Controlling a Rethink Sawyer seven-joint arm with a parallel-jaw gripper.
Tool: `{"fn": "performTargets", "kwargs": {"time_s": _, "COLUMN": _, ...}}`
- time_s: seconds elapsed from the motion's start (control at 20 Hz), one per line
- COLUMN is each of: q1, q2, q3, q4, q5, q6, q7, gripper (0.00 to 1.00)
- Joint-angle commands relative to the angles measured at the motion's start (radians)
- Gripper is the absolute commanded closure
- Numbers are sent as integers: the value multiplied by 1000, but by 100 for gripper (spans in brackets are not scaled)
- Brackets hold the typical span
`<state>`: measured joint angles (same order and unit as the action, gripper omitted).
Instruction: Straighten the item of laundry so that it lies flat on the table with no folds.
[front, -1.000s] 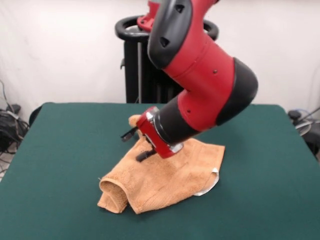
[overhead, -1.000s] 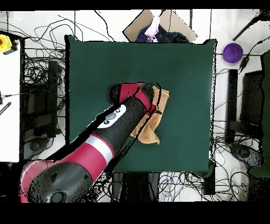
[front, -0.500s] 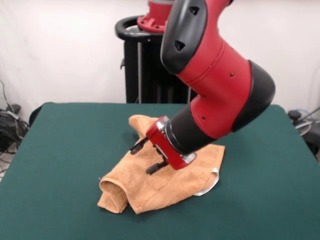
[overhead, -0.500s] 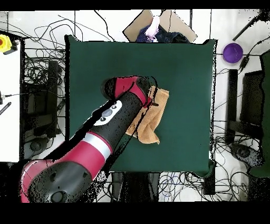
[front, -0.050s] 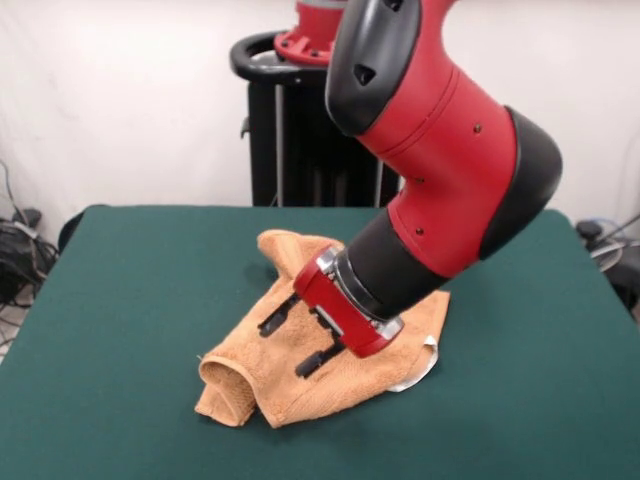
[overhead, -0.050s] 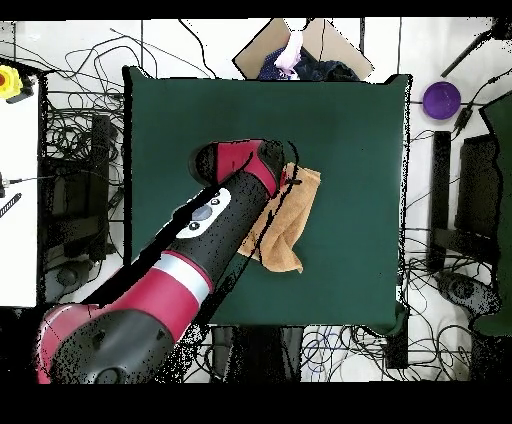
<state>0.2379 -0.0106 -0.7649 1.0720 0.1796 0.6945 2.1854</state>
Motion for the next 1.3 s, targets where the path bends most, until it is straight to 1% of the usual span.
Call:
{"fn": "performTargets", "kwargs": {"time_s": 0.05, "q1": -19, "q2": -19, "q3": 68, "q4": -32, "q5": 67, "q6": -140, "q7": 278, "gripper": 0}}
{"fn": "performTargets", "kwargs": {"time_s": 0.2, "q1": -13, "q2": -18, "q3": 45, "q4": -31, "q5": 55, "q6": -155, "q7": 270, "gripper": 0}}
{"fn": "performTargets", "kwargs": {"time_s": 0.3, "q1": 2, "q2": -4, "q3": 13, "q4": -30, "q5": 51, "q6": -159, "q7": 286, "gripper": 0}}
{"fn": "performTargets", "kwargs": {"time_s": 0.4, "q1": 8, "q2": 2, "q3": 14, "q4": -22, "q5": 57, "q6": -175, "q7": 296, "gripper": 0}}
{"fn": "performTargets", "kwargs": {"time_s": 0.5, "q1": 15, "q2": 11, "q3": -5, "q4": -26, "q5": 44, "q6": -176, "q7": 284, "gripper": 0}}
{"fn": "performTargets", "kwargs": {"time_s": 0.65, "q1": 45, "q2": 29, "q3": -65, "q4": -30, "q5": 29, "q6": -49, "q7": 276, "gripper": 0}}
{"fn": "performTargets", "kwargs": {"time_s": 0.8, "q1": 46, "q2": 31, "q3": -59, "q4": -27, "q5": 37, "q6": 30, "q7": 250, "gripper": 0}}
{"fn": "performTargets", "kwargs": {"time_s": 1.05, "q1": 69, "q2": 75, "q3": -121, "q4": -55, "q5": 21, "q6": 125, "q7": 252, "gripper": 0}}
{"fn": "performTargets", "kwargs": {"time_s": 1.1, "q1": 68, "q2": 76, "q3": -114, "q4": -53, "q5": 23, "q6": 124, "q7": 249, "gripper": 0}}
{"fn": "performTargets", "kwargs": {"time_s": 1.3, "q1": 27, "q2": 25, "q3": 15, "q4": 6, "q5": 58, "q6": -10, "q7": 215, "gripper": 0}}
